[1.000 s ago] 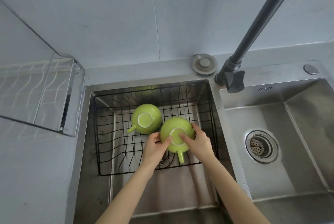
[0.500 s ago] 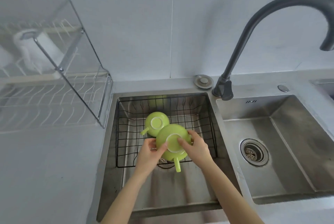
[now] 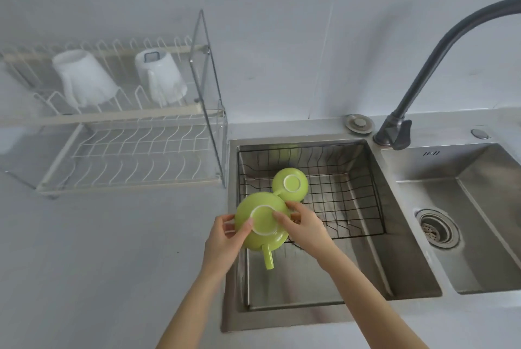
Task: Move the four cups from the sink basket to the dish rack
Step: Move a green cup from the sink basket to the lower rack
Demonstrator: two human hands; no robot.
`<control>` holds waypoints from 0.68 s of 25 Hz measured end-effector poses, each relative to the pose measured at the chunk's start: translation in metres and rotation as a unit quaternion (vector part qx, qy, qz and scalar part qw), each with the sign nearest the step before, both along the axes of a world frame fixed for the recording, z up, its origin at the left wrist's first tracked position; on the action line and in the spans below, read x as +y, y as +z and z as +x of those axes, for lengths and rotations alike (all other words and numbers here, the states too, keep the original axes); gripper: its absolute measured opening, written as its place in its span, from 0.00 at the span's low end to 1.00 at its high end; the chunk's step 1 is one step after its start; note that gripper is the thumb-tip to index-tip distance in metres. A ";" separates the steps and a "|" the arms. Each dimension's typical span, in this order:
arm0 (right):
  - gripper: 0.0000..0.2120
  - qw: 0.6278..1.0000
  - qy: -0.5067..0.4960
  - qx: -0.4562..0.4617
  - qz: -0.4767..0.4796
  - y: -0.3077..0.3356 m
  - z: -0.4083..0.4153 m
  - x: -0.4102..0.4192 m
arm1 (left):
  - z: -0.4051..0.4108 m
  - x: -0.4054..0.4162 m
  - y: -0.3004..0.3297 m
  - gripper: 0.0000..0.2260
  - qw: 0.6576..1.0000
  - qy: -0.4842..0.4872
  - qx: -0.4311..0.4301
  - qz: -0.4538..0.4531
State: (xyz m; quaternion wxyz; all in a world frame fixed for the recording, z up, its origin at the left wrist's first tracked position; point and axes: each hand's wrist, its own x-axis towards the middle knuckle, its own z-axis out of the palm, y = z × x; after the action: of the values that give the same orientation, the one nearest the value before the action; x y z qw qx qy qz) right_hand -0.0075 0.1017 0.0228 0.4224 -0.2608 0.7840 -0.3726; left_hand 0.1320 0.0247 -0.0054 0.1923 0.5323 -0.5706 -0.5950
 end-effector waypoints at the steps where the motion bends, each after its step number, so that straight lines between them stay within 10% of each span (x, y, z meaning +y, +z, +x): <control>1: 0.26 1.000 0.003 0.000 -0.002 0.002 0.009 -0.006 | 0.010 -0.007 0.003 0.22 1.000 0.003 -0.002 -0.001; 17: 0.23 0.998 0.010 0.055 -0.035 0.013 0.127 -0.114 | 0.125 -0.120 0.022 0.24 0.998 -0.010 -0.008 -0.067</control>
State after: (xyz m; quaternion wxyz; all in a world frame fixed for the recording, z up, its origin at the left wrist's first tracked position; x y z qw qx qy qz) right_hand 0.1194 -0.0121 0.0354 0.3730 -0.3036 0.7898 -0.3806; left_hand 0.2567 -0.0957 0.0168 0.2173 0.5173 -0.6161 -0.5528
